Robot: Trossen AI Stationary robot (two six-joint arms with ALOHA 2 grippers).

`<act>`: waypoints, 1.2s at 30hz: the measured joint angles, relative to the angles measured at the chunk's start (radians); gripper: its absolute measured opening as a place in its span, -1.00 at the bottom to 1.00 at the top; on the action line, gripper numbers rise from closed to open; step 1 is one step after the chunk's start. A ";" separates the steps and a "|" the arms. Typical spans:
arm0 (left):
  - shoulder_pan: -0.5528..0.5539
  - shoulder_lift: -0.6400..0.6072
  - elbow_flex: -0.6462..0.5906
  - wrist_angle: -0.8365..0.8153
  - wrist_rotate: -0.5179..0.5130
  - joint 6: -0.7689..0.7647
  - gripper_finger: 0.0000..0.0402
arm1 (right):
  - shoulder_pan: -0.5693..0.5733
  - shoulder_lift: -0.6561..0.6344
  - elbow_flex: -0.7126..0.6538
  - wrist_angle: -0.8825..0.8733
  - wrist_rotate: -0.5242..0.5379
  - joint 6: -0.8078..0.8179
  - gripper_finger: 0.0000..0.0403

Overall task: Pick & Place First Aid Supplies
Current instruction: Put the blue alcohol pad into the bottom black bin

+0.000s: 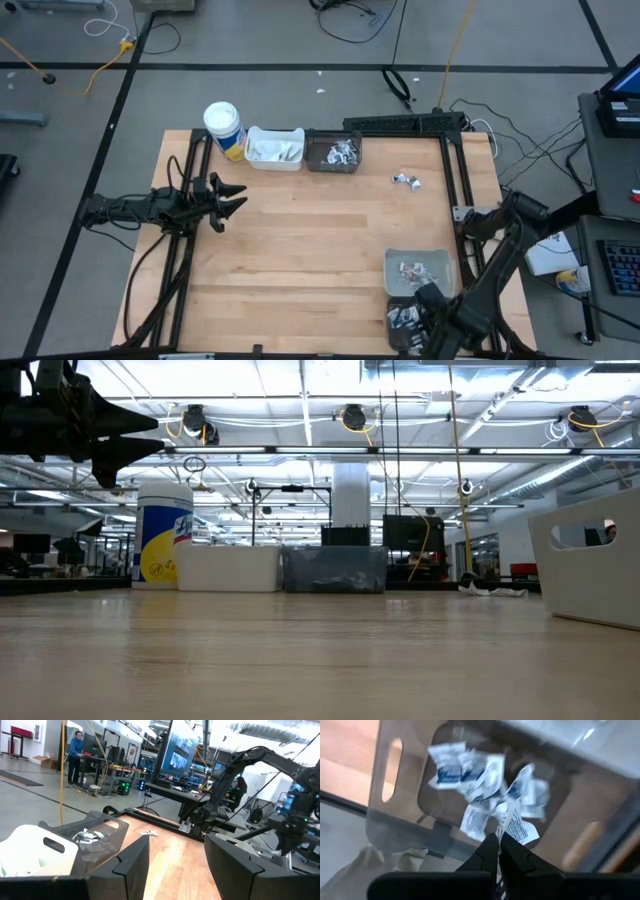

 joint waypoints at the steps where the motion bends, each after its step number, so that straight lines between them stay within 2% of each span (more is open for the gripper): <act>1: 0.000 0.000 0.000 0.000 0.000 0.000 -0.03 | 0.000 0.012 -0.006 0.017 0.000 -0.002 -1.00; 13: 0.000 0.000 0.000 0.000 0.000 0.000 -0.03 | -0.001 0.065 -0.119 0.167 0.001 -0.023 -0.99; 17: 0.000 0.000 0.000 0.000 0.000 0.000 -0.03 | -0.002 0.065 -0.148 0.223 0.000 -0.028 -0.89; 21: 0.000 0.000 0.000 0.000 0.000 0.000 -0.03 | -0.010 0.065 -0.156 0.232 -0.028 -0.059 -0.64; 30: 0.000 0.000 0.000 0.000 0.000 0.000 -0.02 | -0.026 0.041 -0.156 0.224 -0.026 -0.122 0.13; 36: 0.000 0.000 0.000 0.000 0.000 0.000 -0.03 | -0.056 0.014 -0.156 0.220 -0.027 -0.207 0.36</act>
